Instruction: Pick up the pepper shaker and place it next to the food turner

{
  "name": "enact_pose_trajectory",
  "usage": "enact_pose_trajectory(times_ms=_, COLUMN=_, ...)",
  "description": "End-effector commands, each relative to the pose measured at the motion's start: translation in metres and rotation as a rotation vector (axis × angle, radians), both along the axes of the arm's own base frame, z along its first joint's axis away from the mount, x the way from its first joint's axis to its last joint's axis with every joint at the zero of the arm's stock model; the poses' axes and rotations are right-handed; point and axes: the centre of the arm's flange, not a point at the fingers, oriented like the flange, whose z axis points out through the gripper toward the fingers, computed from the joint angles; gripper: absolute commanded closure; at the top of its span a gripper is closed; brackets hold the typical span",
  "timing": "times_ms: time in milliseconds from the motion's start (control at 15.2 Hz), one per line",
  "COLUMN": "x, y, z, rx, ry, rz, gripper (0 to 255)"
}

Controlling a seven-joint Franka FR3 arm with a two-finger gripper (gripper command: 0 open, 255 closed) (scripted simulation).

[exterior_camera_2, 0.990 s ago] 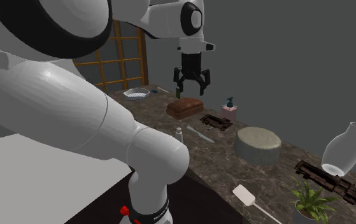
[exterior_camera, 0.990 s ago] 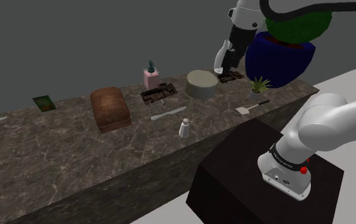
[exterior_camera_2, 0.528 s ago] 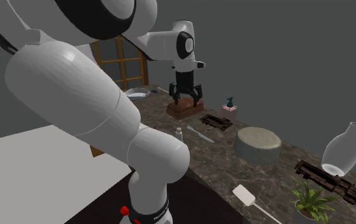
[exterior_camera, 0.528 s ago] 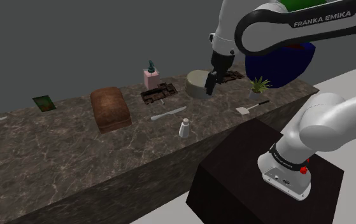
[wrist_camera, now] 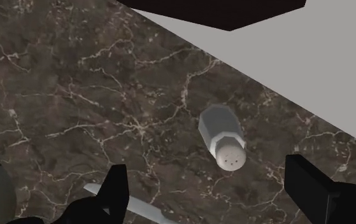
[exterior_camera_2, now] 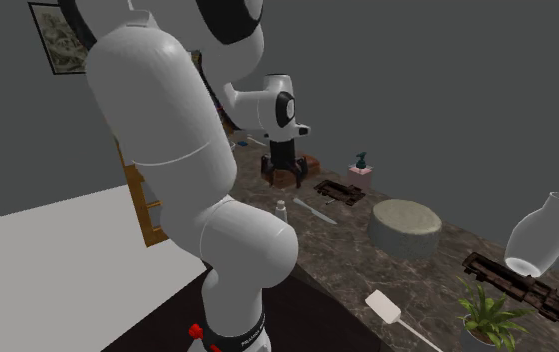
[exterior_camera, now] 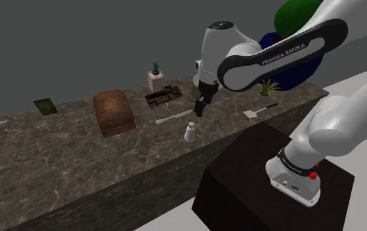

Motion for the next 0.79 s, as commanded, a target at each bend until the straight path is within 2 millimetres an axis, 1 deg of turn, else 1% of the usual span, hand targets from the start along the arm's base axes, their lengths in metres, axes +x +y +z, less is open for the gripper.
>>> enact_pose_trajectory(times_ms=0, x=0.007, y=0.013, z=-0.022, rx=-0.004, ry=-0.004, rz=0.019, gripper=0)
enact_pose_trajectory(times_ms=330, x=0.023, y=0.043, z=-0.08, rx=-0.02, ry=-0.007, rz=0.062, gripper=0)
enact_pose_trajectory(times_ms=396, x=0.023, y=0.044, z=-0.08, rx=-0.02, ry=-0.007, rz=0.062, gripper=0)
enact_pose_trajectory(times_ms=726, x=0.024, y=0.041, z=-0.106, rx=-0.02, ry=-0.007, rz=0.062, gripper=0)
